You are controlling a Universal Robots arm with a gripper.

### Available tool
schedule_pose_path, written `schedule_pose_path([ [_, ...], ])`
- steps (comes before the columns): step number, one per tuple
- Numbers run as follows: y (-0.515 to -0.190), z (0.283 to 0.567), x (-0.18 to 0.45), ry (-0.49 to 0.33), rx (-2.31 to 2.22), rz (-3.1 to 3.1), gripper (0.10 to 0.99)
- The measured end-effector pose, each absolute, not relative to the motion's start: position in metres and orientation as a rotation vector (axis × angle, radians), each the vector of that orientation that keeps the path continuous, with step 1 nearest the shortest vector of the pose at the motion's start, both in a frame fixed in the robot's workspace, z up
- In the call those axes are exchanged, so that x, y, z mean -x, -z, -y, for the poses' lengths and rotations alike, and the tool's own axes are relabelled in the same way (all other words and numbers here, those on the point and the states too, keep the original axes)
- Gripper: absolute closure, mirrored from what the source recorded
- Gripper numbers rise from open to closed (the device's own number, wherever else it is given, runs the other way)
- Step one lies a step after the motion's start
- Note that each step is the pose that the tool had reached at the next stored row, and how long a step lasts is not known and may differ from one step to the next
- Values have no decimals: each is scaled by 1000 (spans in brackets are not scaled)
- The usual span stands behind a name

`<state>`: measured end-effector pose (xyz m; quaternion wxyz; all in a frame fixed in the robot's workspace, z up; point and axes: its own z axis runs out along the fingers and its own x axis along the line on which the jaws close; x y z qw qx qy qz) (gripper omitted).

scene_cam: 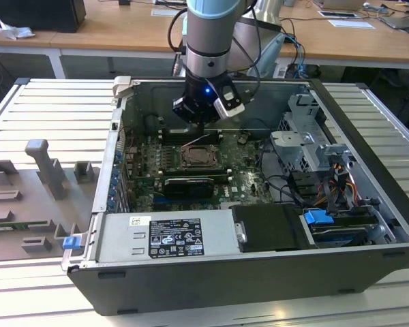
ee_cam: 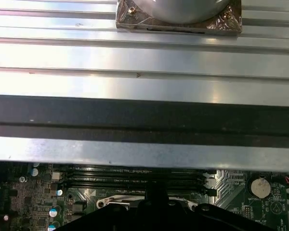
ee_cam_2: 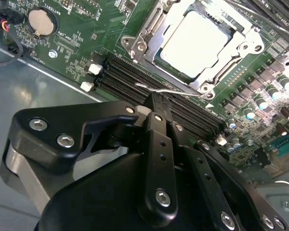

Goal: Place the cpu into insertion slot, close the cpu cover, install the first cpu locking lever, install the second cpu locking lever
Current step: 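Install the first cpu locking lever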

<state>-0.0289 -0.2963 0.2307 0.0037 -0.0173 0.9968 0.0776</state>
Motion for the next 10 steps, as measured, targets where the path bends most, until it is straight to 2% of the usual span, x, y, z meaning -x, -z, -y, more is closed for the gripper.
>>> schedule_pose_path([
  [10, -223, 297, 24, -243, 60, -3125, 980],
])
